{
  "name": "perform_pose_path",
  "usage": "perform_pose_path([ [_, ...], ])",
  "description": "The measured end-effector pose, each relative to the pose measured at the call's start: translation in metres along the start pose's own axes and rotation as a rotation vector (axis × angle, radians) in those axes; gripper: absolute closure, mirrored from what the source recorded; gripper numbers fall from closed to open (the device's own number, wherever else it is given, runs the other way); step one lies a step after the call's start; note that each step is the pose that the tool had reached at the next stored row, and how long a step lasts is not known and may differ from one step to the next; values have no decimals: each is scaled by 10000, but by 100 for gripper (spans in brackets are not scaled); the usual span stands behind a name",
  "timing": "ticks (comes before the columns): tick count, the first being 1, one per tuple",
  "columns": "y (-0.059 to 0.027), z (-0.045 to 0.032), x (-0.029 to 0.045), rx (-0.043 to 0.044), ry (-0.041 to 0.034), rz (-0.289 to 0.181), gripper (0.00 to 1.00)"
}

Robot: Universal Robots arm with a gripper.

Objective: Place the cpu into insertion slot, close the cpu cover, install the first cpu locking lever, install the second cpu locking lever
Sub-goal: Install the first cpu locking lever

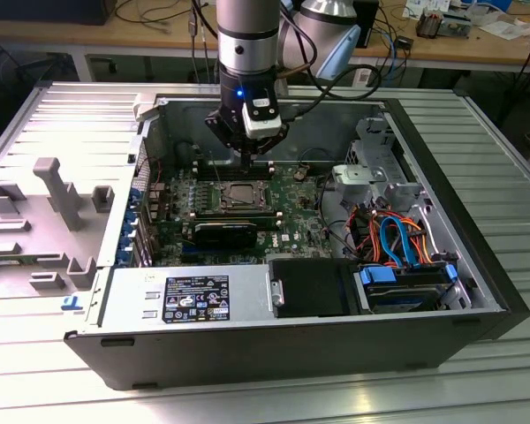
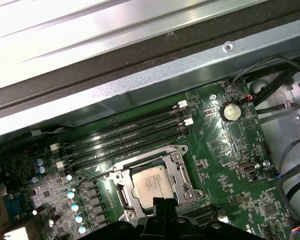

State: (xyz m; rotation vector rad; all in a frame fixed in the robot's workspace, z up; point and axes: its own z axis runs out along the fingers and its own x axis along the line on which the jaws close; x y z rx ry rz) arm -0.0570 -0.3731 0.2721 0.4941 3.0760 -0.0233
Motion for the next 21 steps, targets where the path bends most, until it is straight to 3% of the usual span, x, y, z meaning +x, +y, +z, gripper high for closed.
perform_pose_path([
  [7,0,0,0,-40,-15,-1421,89],
  [9,0,0,0,-60,-23,-2135,89],
  [13,0,0,0,-80,-31,-2838,89],
  [17,-11,-1,32,-86,-32,-3066,89],
  [21,-55,-4,166,-86,-33,-3072,89],
])
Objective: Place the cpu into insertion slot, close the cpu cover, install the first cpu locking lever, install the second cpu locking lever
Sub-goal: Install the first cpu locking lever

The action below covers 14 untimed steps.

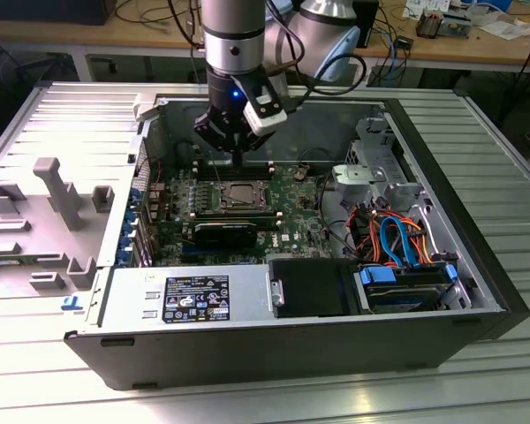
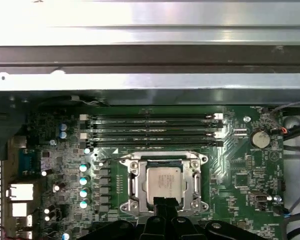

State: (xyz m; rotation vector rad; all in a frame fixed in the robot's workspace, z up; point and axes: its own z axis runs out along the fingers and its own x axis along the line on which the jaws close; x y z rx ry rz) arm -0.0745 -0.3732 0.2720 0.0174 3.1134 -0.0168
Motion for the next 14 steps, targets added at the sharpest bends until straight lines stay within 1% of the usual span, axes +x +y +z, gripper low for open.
perform_pose_path([
  [1,0,0,46,-1,-1,2,89],
  [3,-1,-1,88,-1,-1,2,89],
  [7,-3,-1,236,0,-1,1,89],
  [9,-3,-1,280,-2,-1,1,89],
  [10,-3,-3,322,-1,0,2,89],
  [11,-3,-3,337,-2,-1,4,89],
  [14,-4,-2,347,-1,-1,1,89],
])
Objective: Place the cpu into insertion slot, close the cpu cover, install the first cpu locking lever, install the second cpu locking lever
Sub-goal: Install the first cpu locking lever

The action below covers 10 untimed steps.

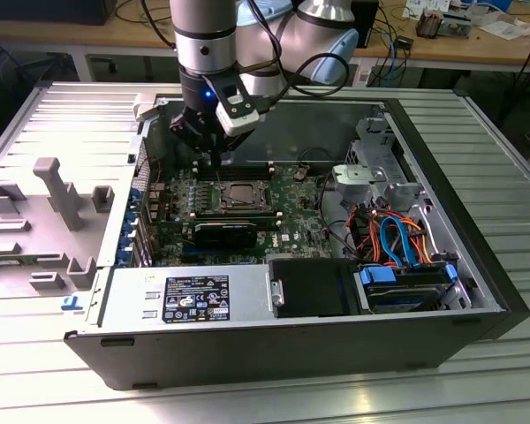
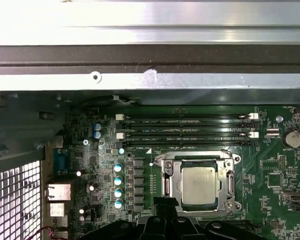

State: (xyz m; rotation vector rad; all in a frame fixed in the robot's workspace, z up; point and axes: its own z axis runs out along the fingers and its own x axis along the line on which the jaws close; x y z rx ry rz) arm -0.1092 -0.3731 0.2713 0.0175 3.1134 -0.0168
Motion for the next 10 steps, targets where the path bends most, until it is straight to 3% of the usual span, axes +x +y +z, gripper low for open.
perform_pose_path([
  [10,0,2,1,0,-1,1,89],
])
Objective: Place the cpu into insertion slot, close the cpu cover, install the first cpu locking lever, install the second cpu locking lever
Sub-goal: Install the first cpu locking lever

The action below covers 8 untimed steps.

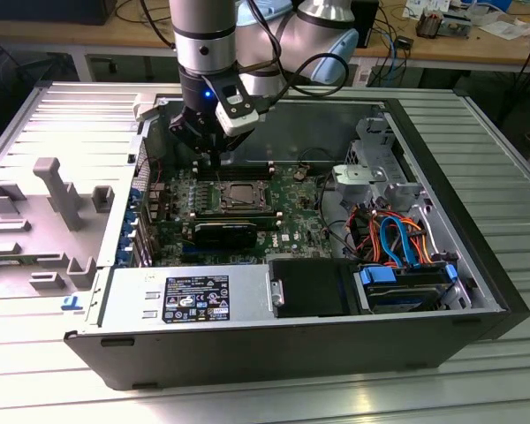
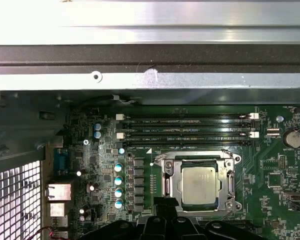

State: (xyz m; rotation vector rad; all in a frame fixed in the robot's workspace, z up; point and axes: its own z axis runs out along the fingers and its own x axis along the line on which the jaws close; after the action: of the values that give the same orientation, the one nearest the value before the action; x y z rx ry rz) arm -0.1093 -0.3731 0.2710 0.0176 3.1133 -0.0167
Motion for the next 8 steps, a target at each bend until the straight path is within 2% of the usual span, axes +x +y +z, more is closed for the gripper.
perform_pose_path([
  [4,1,1,8,-3,-2,3,89],
  [8,-1,-1,79,0,0,0,89],
])
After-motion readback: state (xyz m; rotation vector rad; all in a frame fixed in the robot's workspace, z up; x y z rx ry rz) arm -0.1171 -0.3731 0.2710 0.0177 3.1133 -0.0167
